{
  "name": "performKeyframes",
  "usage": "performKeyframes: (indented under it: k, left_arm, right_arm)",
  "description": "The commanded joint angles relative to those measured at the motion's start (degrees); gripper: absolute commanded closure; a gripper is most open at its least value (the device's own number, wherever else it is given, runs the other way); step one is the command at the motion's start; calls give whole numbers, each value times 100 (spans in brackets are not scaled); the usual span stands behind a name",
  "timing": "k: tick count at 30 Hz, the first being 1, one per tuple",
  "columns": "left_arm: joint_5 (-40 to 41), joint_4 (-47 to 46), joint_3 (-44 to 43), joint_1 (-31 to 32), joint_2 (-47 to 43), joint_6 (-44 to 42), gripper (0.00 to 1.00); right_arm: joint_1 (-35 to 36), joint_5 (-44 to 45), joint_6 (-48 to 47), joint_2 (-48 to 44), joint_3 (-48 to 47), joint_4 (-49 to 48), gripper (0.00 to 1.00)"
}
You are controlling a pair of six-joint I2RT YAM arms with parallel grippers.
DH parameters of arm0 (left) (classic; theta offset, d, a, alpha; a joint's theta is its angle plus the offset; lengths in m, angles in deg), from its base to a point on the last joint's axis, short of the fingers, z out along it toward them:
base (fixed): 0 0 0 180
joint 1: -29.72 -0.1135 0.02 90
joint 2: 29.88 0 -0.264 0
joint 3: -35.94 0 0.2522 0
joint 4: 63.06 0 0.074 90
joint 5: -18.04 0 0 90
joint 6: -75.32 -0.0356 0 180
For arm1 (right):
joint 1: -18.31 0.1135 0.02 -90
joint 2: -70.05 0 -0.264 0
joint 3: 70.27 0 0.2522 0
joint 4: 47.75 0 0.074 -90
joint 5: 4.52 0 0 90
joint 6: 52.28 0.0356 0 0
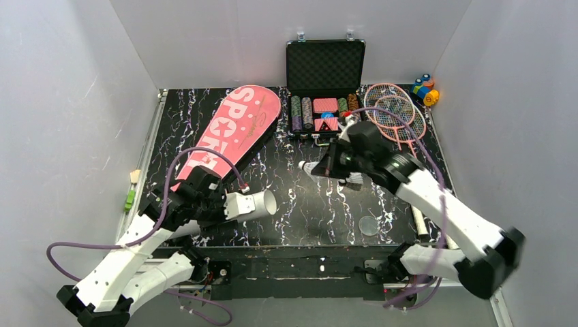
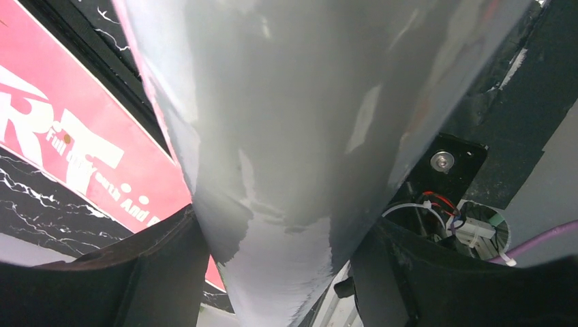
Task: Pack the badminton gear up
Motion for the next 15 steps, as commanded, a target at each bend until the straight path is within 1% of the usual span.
performKeyframes:
  k: [1,3,6,11,15]
  left_arm:
    - [-127,-464,116,-35,-76,-263,77]
    - [-146,-568,173,-30,-70,-337,76]
    - [-191,-699,177,-32,-20,-431,77]
    - [-209,-756,94,-34,114,-486,77]
    - [-272,-722,98,-30,166,-485,76]
  right_arm:
    - [253,-1697,-1108,-1313,26,734,99]
    - [353,-2013,-1168,-1607,-35,957,99]
    - [658,-2332,-1252,-1658,-170,1148,99]
    - [1283,-2179,-1456,-1212,-666,1403,99]
    - [1407,-2093,-1532,-927,-951,1371,99]
